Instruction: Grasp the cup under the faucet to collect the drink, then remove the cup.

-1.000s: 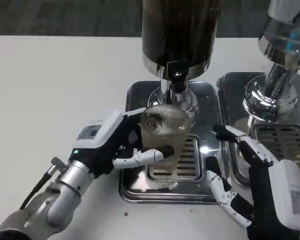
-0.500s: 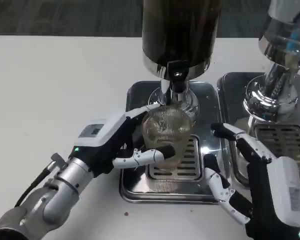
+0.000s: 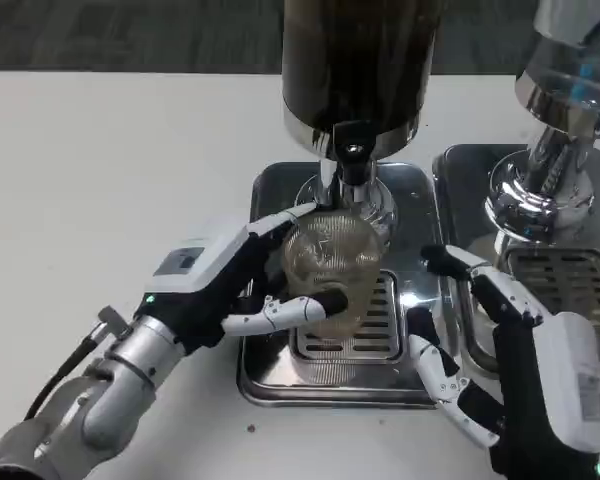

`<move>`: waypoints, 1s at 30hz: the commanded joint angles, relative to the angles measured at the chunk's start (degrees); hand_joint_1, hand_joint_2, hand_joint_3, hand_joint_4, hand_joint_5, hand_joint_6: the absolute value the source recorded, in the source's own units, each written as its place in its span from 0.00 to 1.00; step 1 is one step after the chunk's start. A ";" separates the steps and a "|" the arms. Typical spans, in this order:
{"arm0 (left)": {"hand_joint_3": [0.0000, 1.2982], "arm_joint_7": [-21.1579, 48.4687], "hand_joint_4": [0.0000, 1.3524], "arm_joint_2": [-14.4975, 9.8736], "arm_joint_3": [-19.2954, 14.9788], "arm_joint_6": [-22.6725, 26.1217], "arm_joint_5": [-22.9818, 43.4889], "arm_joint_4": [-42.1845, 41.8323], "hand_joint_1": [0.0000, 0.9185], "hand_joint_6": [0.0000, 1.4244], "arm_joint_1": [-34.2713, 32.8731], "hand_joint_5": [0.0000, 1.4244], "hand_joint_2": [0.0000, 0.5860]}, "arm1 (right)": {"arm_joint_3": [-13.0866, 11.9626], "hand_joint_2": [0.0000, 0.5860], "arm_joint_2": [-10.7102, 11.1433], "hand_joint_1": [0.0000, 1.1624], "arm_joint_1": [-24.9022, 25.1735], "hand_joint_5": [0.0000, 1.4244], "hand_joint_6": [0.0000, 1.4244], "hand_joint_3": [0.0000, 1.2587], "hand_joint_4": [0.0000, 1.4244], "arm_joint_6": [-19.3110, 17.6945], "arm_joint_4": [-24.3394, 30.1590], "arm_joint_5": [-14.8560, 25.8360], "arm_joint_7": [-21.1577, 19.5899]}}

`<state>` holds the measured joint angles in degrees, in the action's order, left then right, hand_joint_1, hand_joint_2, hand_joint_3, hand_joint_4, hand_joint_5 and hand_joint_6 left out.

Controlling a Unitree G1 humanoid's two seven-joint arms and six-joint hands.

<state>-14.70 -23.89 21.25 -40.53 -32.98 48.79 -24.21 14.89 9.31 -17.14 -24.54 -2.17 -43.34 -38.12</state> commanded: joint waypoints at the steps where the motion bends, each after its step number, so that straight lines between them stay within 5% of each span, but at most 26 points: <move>1: 0.14 1.55 0.13 -1.96 -2.06 -0.64 2.17 -3.00 0.03 0.18 2.44 0.22 0.15 | 0.07 0.72 -0.21 0.38 0.52 0.25 0.29 0.29 0.27 0.05 -0.86 0.58 0.24; 13: 0.13 3.16 0.13 -5.33 -10.16 -1.75 8.17 -13.24 0.02 0.17 9.10 0.21 0.15 | 0.23 0.72 0.06 0.38 2.39 0.25 0.29 0.29 0.27 -0.87 -3.02 1.23 -0.10; 17: 0.16 7.92 0.17 -6.48 -14.39 -4.34 16.29 -17.79 0.00 0.19 11.24 0.23 0.19 | 0.19 0.72 0.18 0.38 2.79 0.25 0.28 0.29 0.27 -1.13 -3.52 1.46 -0.33; 22: 0.19 21.00 0.20 -6.62 -18.22 -5.38 33.64 -21.92 0.00 0.13 9.99 0.19 0.22 | 0.12 0.72 0.14 0.38 3.56 0.25 0.28 0.29 0.27 -1.55 -4.39 1.66 -0.49; 30: 0.23 49.66 0.22 -6.29 -22.20 9.54 60.13 -26.31 0.00 0.12 3.96 0.20 0.23 | -0.08 0.72 -0.05 0.38 4.50 0.25 0.27 0.29 0.27 -1.90 -5.60 2.12 -0.65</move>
<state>27.71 -30.37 0.37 -37.09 21.85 24.03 -18.48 15.00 9.43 -13.18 -25.77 -6.81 -41.76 -38.16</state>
